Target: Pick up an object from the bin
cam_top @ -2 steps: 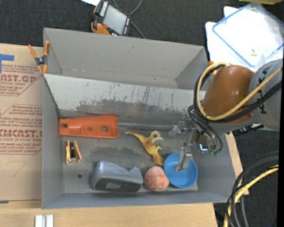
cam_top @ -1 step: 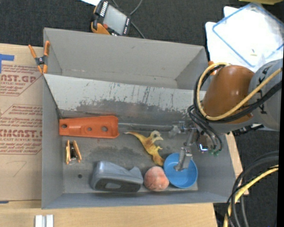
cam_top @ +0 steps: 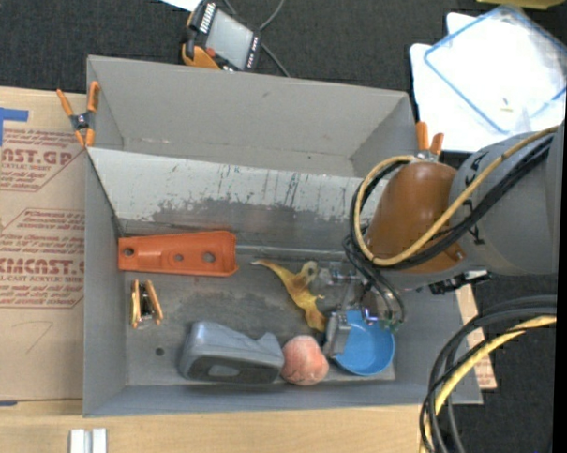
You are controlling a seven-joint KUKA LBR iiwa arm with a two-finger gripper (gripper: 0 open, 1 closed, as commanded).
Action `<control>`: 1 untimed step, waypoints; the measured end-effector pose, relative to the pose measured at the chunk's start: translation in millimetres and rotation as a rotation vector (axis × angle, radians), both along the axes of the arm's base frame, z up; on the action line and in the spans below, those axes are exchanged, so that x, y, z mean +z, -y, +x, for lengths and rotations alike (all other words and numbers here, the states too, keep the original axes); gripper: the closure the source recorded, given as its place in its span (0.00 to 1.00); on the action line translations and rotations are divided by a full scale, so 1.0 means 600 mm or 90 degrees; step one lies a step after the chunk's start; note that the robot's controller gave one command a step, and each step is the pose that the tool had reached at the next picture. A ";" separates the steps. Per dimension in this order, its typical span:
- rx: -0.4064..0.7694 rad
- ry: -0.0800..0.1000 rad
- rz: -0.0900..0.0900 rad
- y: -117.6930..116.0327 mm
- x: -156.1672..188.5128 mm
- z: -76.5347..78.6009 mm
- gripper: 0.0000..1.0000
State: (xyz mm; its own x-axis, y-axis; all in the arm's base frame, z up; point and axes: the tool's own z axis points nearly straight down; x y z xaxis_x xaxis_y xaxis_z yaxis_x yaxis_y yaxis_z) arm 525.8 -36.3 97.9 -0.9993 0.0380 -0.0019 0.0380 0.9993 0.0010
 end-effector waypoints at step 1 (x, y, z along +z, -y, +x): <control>-0.006 0.003 0.000 0.007 -0.006 0.000 0.00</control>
Offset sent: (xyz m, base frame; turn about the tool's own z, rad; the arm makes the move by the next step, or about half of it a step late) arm 0.0349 -0.0388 0.0703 -0.0835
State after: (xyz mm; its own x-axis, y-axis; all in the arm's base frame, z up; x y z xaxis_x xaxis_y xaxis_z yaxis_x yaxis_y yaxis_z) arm 525.7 -40.6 94.3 -0.9989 0.0471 -0.0066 0.0471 0.9989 0.0010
